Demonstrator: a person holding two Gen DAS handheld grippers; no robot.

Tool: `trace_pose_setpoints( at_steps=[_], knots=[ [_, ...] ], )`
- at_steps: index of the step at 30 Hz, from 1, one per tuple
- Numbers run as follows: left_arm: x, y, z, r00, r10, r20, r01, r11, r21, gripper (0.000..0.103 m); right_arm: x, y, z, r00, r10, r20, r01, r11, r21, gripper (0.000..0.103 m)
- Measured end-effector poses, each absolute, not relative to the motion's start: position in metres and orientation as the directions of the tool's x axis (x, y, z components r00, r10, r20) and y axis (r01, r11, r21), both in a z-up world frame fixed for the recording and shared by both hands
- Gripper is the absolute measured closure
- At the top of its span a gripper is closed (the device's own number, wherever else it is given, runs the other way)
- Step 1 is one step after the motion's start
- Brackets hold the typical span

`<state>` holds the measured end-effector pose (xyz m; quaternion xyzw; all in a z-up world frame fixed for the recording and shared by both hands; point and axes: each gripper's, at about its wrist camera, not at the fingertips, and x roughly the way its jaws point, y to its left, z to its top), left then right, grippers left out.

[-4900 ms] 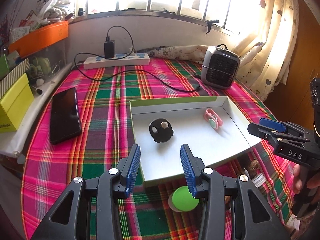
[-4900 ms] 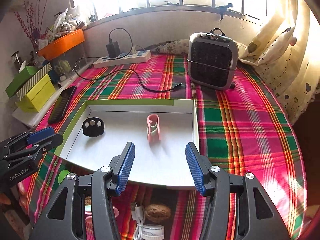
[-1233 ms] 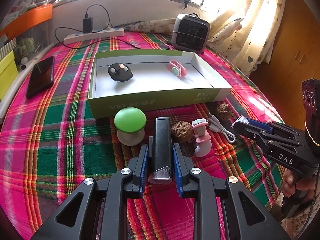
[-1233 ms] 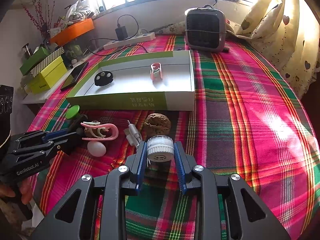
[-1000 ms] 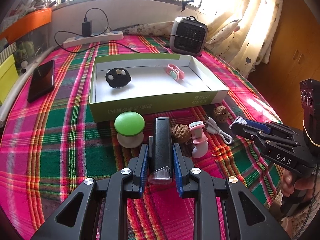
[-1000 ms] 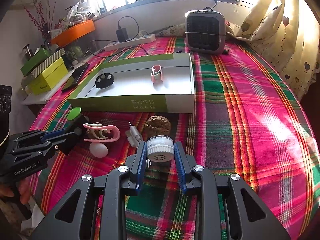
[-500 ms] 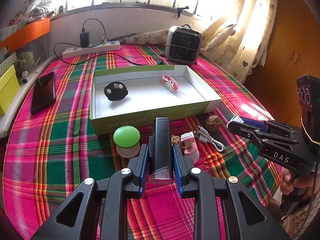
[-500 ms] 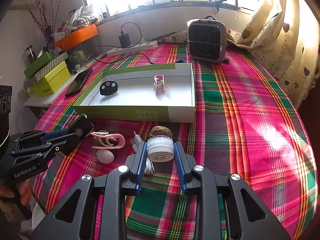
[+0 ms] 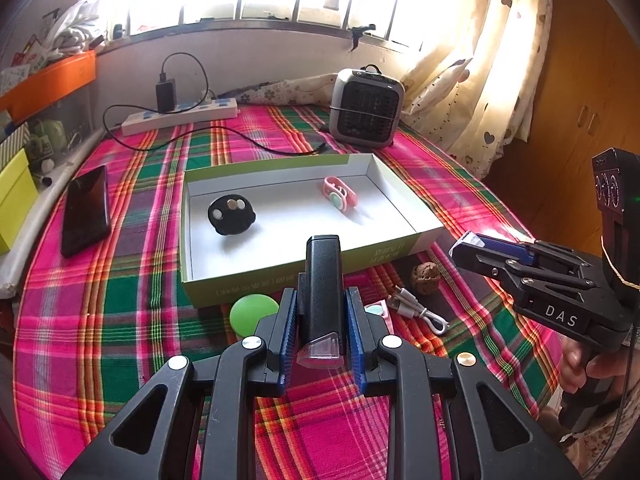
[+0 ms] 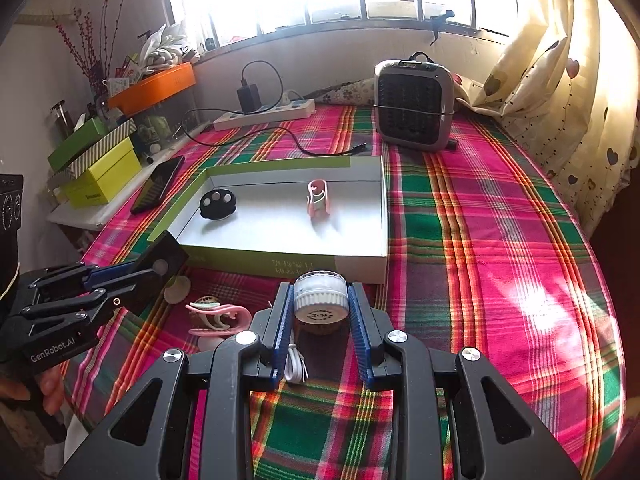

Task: Organize objects
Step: 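Carry flashlight with left tool into white box while right carries white container, then lower and release flashlight from left tool while right tool releases white container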

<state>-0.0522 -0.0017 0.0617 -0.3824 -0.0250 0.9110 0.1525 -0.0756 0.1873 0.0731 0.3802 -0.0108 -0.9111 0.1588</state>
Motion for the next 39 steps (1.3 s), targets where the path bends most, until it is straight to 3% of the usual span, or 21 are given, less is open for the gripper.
trace_pose_setpoints(
  at_steps=[39],
  knots=[
    [-0.177, 0.003, 0.039, -0.593, 0.254, -0.764, -0.206, -0.965, -0.162, 0.081, -0.207, 0.167, 0.056, -0.616, -0.236, -0.752, 0.284, -0.957, 0.067, 0.074]
  ],
)
